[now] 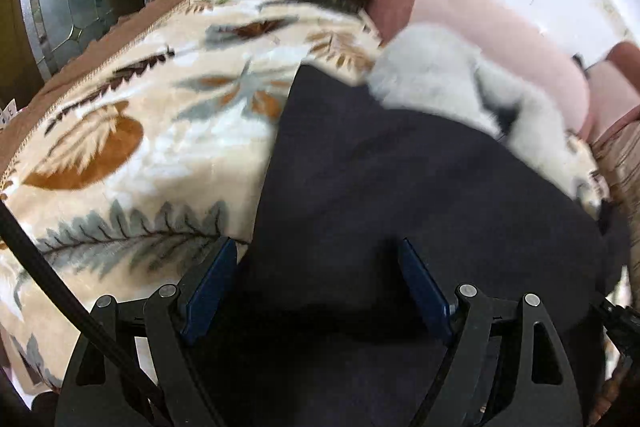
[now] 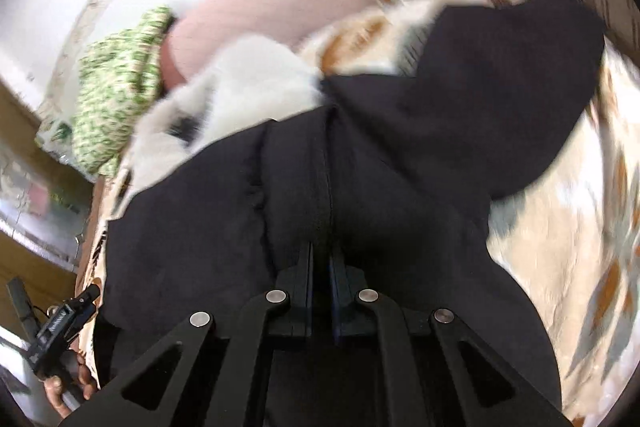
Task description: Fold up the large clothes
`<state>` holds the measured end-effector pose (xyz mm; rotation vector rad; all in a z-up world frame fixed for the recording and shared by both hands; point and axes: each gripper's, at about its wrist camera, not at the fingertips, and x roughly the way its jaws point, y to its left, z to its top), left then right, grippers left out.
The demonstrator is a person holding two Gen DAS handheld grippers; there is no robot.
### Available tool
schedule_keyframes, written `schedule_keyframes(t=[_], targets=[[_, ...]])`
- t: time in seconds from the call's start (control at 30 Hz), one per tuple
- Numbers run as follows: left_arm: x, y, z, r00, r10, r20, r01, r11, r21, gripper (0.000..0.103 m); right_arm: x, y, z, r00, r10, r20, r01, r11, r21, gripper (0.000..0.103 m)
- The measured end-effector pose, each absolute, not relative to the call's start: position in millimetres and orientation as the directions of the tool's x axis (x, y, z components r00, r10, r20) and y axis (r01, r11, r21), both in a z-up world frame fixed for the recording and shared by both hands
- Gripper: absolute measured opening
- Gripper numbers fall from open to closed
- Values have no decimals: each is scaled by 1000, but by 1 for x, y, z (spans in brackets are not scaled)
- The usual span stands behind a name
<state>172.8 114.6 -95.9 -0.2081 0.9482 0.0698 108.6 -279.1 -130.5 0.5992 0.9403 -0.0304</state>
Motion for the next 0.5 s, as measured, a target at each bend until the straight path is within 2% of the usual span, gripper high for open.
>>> schedule_keyframes(t=[0.07, 0.3, 0.5], targets=[[175, 114, -108, 574, -23, -819, -163, 976, -142, 82, 110, -281, -141, 596, 242, -766, 291, 824, 487, 7], [178, 113, -125, 572, 16, -820, -188, 976, -112, 94, 116, -277, -156, 591, 223, -775, 281, 844, 457, 8], [177, 118, -130, 578, -4, -816, -196, 970, -144, 96, 113, -282, -160, 612, 233, -755, 267, 838, 475, 8]])
